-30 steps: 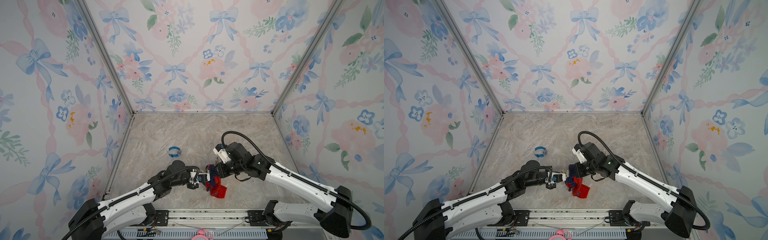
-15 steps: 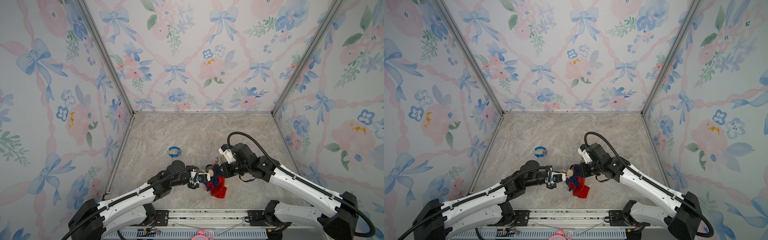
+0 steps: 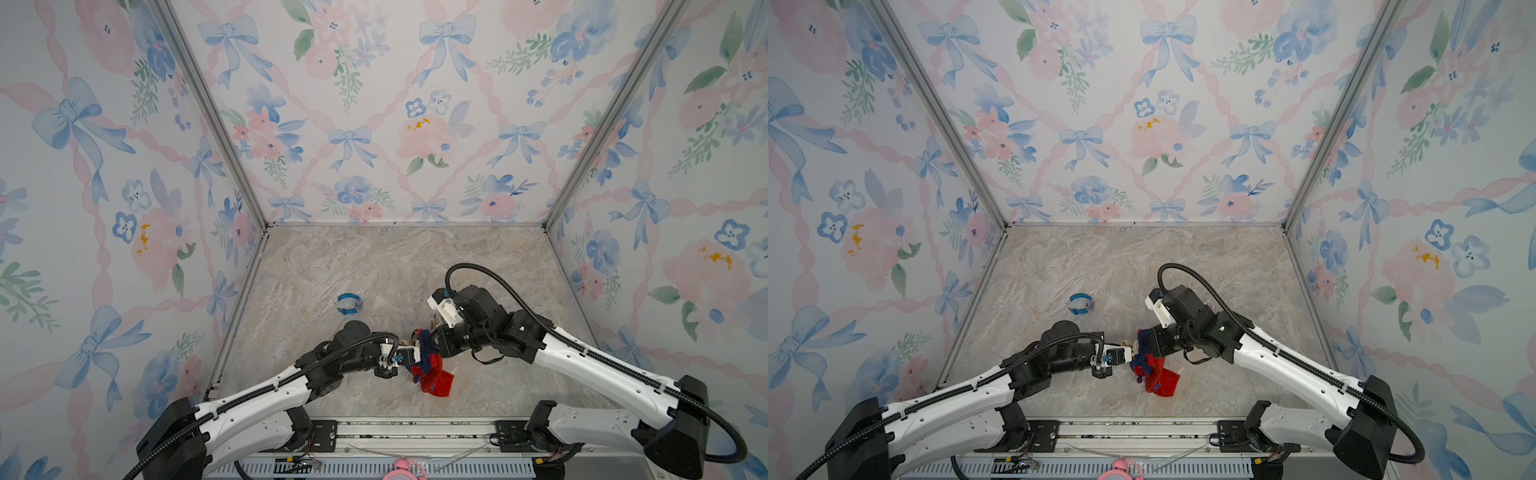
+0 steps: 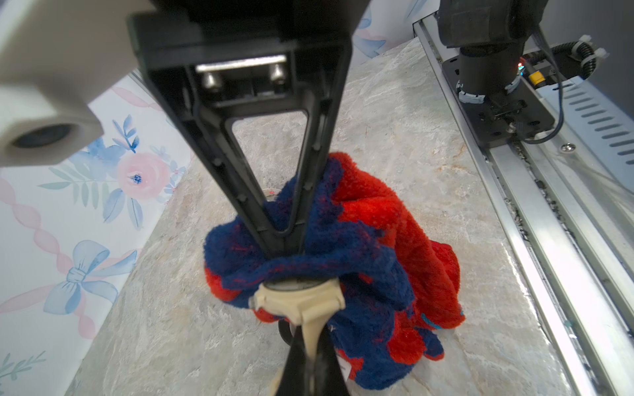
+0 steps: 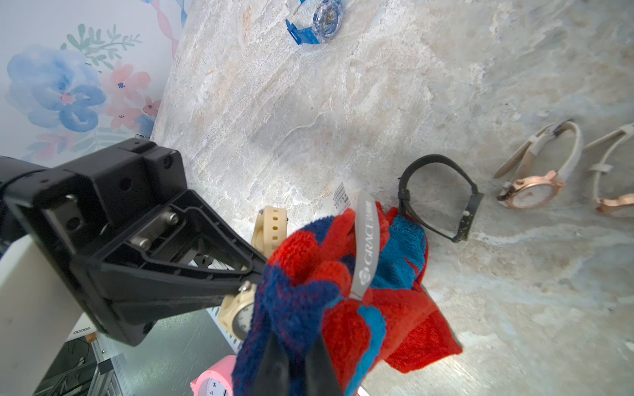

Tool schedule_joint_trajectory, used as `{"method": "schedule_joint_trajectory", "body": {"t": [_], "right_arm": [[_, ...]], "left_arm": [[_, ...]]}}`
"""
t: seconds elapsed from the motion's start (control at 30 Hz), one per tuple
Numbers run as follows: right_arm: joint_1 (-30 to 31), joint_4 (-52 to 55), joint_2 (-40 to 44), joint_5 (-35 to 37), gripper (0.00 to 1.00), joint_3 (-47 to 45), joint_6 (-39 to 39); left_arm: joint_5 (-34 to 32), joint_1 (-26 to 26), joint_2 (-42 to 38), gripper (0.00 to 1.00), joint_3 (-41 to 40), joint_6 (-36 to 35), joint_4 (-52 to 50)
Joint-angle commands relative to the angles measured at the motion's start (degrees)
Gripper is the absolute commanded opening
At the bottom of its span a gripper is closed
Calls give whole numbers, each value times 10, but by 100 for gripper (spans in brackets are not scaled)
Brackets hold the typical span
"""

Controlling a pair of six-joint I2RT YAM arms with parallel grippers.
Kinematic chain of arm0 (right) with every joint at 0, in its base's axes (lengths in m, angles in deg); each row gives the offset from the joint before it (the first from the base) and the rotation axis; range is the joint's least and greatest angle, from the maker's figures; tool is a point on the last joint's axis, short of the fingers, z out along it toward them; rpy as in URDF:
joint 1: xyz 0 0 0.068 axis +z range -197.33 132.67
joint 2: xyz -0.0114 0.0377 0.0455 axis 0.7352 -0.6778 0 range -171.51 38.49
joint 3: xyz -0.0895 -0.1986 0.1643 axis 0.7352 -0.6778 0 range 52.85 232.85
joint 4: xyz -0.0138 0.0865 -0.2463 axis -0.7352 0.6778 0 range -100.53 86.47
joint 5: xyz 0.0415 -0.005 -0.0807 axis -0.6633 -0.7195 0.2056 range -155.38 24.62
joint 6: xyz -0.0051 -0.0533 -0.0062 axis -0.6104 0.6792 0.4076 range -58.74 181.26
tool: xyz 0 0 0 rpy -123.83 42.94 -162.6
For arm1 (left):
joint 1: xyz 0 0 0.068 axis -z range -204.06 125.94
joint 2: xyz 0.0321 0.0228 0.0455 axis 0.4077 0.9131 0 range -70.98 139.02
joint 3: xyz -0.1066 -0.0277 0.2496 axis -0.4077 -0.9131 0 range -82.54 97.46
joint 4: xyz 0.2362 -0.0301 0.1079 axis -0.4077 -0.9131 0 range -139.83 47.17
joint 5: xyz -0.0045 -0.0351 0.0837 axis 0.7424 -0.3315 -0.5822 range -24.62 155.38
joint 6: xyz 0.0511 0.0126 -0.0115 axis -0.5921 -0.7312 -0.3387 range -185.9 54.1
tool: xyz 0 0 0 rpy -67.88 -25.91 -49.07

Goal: Wipe the watch dial
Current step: Wipe the dirt from the watch dial.

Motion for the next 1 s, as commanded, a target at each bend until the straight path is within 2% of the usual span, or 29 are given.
{"method": "schedule_joint_trajectory", "body": {"t": [0.0, 0.17, 0.37, 0.53, 0.73, 0.97], "right_arm": [[-27, -15, 2, -10, 0, -31, 5], [-64, -13, 23, -20, 0, -67, 6], [-66, 5, 58, -21, 0, -50, 2], [-43, 16, 62, -19, 0, -18, 5], [10, 12, 28, -12, 0, 21, 10], [24, 7, 3, -8, 0, 27, 19]], "left_arm": [[10, 3, -3, 0, 12, 3, 28], [9, 3, -6, 0, 10, 6, 31], [9, 4, -5, 0, 11, 4, 30], [11, 3, -3, 0, 12, 5, 33], [11, 4, -1, 0, 12, 4, 32], [9, 3, -2, 0, 11, 4, 32]]}}
